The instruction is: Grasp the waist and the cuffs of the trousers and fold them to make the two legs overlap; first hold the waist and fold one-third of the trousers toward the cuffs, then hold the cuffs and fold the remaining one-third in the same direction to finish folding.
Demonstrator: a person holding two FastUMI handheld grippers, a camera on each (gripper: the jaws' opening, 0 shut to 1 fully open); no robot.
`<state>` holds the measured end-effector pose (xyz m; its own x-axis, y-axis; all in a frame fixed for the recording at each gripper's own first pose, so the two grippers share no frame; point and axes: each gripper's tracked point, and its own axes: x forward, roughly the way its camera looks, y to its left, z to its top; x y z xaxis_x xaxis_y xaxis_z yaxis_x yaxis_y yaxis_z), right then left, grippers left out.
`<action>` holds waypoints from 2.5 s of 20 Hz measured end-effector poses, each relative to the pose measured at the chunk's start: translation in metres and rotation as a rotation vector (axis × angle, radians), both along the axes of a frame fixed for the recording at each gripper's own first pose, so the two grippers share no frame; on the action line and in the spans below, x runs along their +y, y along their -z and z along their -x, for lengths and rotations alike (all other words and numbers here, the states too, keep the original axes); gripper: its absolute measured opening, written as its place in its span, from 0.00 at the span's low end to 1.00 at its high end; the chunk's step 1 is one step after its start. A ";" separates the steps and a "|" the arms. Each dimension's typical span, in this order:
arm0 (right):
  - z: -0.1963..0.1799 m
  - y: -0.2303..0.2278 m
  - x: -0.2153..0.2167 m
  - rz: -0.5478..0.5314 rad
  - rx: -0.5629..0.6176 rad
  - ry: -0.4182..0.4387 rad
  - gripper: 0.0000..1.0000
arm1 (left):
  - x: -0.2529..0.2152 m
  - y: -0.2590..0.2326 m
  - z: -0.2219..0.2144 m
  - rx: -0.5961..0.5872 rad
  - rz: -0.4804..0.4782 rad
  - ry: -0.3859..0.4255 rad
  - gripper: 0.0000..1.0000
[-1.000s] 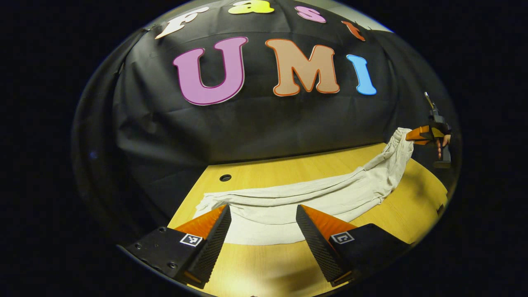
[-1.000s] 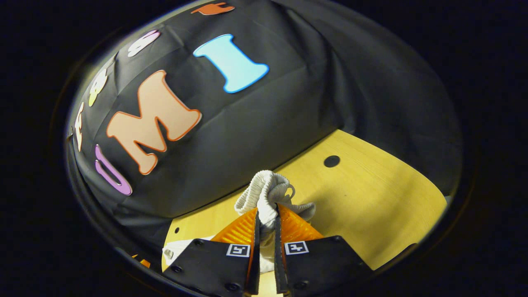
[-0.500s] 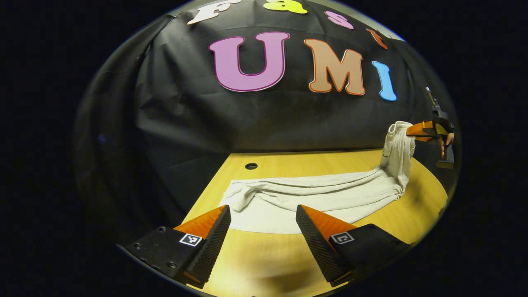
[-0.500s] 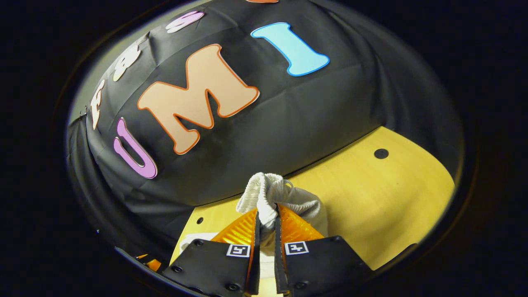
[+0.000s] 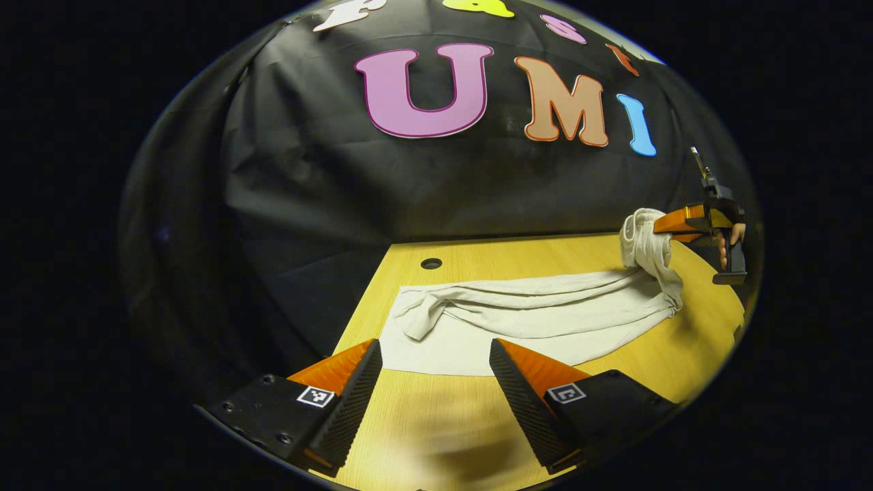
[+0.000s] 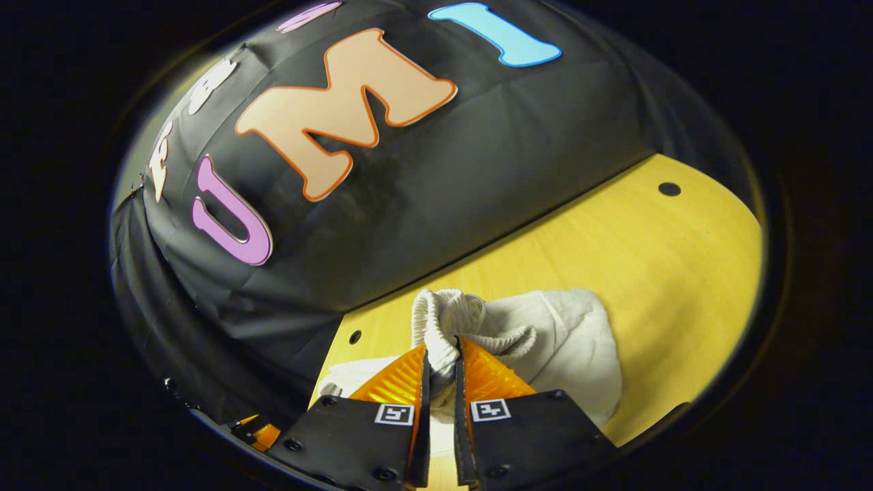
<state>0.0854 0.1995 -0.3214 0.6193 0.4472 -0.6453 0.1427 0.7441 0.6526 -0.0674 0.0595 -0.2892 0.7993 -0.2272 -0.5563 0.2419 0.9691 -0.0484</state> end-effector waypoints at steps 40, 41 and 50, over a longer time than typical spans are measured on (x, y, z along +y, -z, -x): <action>0.103 0.002 -0.042 0.211 0.075 -0.132 0.97 | 0.024 0.180 -0.155 0.333 0.100 0.002 0.76; 0.103 0.002 -0.044 0.207 0.077 -0.130 0.97 | 0.022 0.180 -0.157 0.341 0.079 0.005 0.64; 0.096 -0.002 -0.075 0.159 0.076 -0.078 0.97 | -0.006 0.156 -0.167 0.306 0.092 -0.040 0.00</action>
